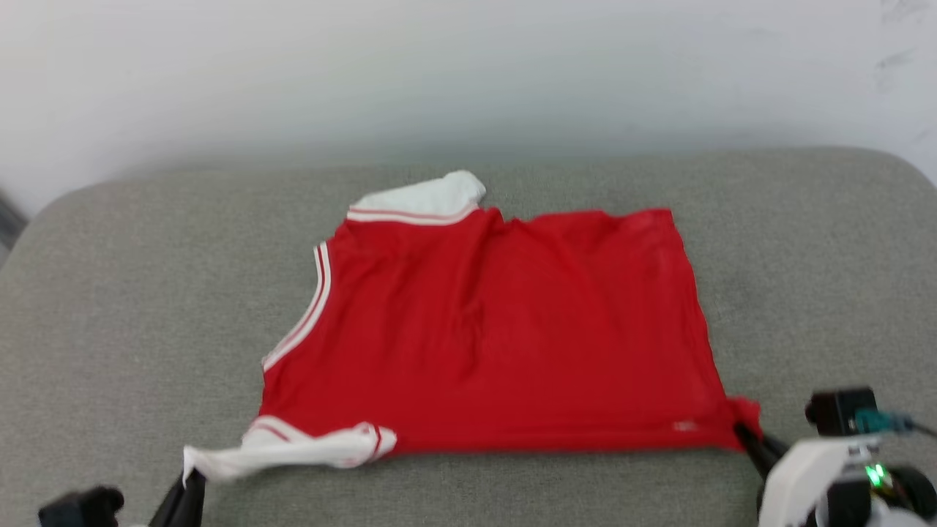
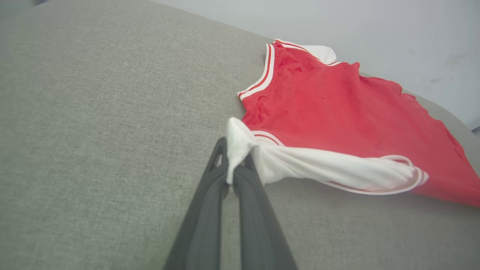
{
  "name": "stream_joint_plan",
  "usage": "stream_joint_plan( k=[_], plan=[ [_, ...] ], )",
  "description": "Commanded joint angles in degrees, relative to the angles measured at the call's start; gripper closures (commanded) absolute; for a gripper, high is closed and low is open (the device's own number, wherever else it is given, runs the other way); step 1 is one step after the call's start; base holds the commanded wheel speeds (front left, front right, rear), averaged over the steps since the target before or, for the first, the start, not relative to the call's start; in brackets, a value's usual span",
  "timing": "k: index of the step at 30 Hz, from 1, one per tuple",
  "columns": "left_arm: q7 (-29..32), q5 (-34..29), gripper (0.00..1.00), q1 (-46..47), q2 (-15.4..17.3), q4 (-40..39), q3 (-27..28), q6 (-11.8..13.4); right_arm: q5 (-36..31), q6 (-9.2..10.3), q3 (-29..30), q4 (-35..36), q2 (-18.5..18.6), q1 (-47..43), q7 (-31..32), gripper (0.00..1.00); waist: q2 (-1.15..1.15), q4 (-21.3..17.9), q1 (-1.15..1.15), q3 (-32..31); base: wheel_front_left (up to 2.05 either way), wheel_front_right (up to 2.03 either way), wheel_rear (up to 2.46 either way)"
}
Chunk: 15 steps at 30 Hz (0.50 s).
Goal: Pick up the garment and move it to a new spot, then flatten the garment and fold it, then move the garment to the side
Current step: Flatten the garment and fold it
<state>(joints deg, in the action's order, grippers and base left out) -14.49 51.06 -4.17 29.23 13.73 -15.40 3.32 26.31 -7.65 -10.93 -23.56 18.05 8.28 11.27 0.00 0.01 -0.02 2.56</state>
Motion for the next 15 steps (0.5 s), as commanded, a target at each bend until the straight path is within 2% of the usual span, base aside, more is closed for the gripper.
stream_joint_plan(
  k=[1, 8, 12, 15],
  plan=[
    [0.00, 0.08, 1.00, -1.65, 1.17, -0.64, 0.92, 1.18, -0.66, 0.30, 1.55, 0.92, 0.65, -2.28, 0.56, 1.00, 0.00, 0.46, 0.02, -1.55, 0.00, 0.00, 0.00],
    [2.57, 1.75, 1.00, -12.24, 2.39, -11.21, 1.71, 6.27, -3.86, 0.28, 8.15, 14.06, -3.05, -15.86, 8.07, 1.00, 0.00, 1.19, 0.02, -3.18, 0.00, 0.00, 0.00],
    [3.54, 1.59, 1.00, -12.36, 2.85, -16.00, 1.96, 7.53, -5.81, 0.24, 10.75, 20.91, -5.27, -18.88, 11.69, 1.00, 0.00, 1.53, 0.02, -2.43, 0.00, 0.00, 0.00],
    [4.20, 0.67, 1.00, -9.53, 3.30, -18.02, 1.26, 7.30, -7.26, 0.22, 11.63, 24.40, -6.10, -17.18, 13.74, 1.00, 0.00, 1.49, 0.02, -0.85, 0.00, 0.00, 0.00]
  ],
)
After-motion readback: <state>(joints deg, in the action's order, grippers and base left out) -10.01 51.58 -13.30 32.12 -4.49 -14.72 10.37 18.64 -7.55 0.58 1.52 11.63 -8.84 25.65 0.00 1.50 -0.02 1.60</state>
